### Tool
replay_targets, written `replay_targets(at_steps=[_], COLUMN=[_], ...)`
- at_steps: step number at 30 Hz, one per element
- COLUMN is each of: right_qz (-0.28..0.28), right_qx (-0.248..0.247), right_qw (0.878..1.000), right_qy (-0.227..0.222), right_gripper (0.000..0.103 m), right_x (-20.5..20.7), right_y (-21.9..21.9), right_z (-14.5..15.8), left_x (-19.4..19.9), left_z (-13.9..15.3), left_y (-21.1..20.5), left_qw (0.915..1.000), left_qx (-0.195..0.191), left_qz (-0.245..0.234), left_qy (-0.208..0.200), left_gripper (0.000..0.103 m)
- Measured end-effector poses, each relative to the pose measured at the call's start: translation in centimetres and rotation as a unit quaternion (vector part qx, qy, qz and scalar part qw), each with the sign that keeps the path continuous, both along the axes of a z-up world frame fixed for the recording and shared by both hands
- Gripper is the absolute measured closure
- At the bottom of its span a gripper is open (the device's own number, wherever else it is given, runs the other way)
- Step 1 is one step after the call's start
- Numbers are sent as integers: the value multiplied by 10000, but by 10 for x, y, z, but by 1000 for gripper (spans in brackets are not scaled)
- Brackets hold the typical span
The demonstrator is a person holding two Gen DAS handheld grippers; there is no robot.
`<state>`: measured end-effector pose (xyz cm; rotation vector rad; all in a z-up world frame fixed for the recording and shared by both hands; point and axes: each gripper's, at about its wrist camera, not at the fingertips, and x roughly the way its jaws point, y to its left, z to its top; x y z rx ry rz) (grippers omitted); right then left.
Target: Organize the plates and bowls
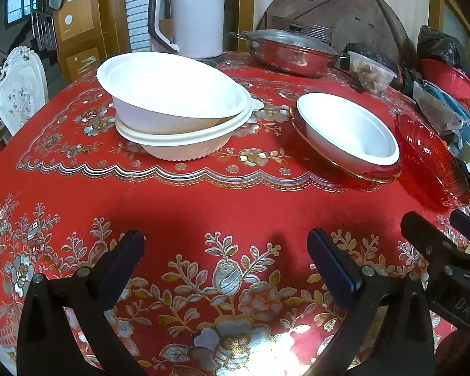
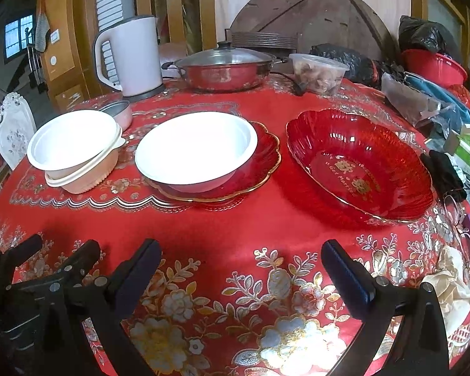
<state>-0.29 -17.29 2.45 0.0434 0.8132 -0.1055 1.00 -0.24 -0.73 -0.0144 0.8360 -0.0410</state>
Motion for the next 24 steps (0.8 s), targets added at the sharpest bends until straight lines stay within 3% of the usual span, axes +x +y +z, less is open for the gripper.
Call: replay_targets(at_steps=[24], right_qz=[115], right_qx=[329], right_qw=[9993], right_qy=[161], right_gripper=[0], right_x=[0], right_y=[1], right_z=[-7], left_x=[6], left_z=[-12], left_y=[-1], left_qw=[9996], left_qx=[69], left_qz=[-29], left_qy=[286], left_gripper=[0])
